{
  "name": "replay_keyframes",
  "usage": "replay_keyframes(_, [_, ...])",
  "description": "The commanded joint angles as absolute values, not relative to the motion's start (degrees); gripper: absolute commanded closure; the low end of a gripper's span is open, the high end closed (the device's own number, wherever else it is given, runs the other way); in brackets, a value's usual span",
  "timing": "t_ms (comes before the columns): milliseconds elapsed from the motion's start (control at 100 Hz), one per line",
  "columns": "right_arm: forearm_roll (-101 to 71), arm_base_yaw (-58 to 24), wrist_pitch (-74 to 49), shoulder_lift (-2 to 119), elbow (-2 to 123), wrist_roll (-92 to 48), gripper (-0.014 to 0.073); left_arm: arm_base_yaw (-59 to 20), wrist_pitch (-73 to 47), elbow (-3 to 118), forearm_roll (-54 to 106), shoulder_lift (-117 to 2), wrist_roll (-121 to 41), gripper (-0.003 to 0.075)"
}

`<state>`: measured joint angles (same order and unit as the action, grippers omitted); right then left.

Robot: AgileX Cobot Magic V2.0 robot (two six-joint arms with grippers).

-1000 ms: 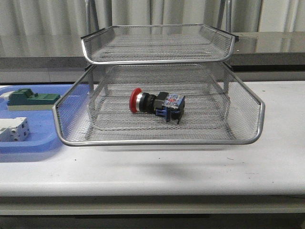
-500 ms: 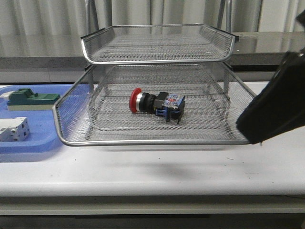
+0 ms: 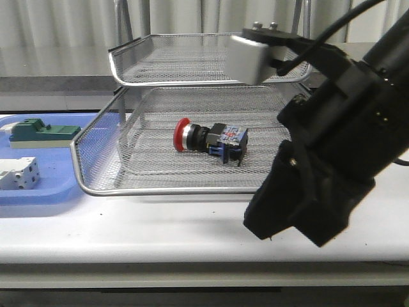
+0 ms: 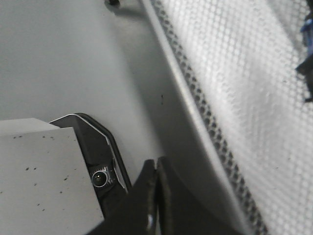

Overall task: Place button on rack with both arms
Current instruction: 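Push the middle wire tray back into the rack with the right gripper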

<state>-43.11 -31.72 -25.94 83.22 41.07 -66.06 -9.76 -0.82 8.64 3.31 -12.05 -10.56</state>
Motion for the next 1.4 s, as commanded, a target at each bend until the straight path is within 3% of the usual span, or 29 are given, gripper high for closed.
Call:
replay_keyframes(0, [-44.71,-31.78,-21.74,83.29,43.88,-66.65,0.0662,-9.57,4.00,10.18,3.82,-12.55,-9.86,0.0740])
replay_keyframes(370, [-44.42,-29.65,-13.57,90.14,51.69,-66.65,0.0662,-9.57,4.00,10.18,3.82,-12.55,-9.86,0.0740])
replay_keyframes(730, [-44.26,-24.84,-14.63,95.71,60.16,-66.65,0.0662,-9.57,4.00,10.18,3.82,-12.55,-9.86,0.0740])
replay_keyframes(920, [-44.36,-24.84,-20.82,95.17,60.59,-65.74,0.0659,-9.57,4.00,10.18,3.82,-12.55,-9.86,0.0740])
replay_keyframes(1180, [-41.10,-24.84,-24.66,89.25,60.41,-56.12,0.0654,-9.57,4.00,10.18,3.82,-12.55,-9.86,0.0740])
replay_keyframes(1390, [-26.65,-22.09,-28.81,80.61,60.41,-37.13,0.0654,-9.57,4.00,10.18,3.82,-12.55,-9.86,0.0740])
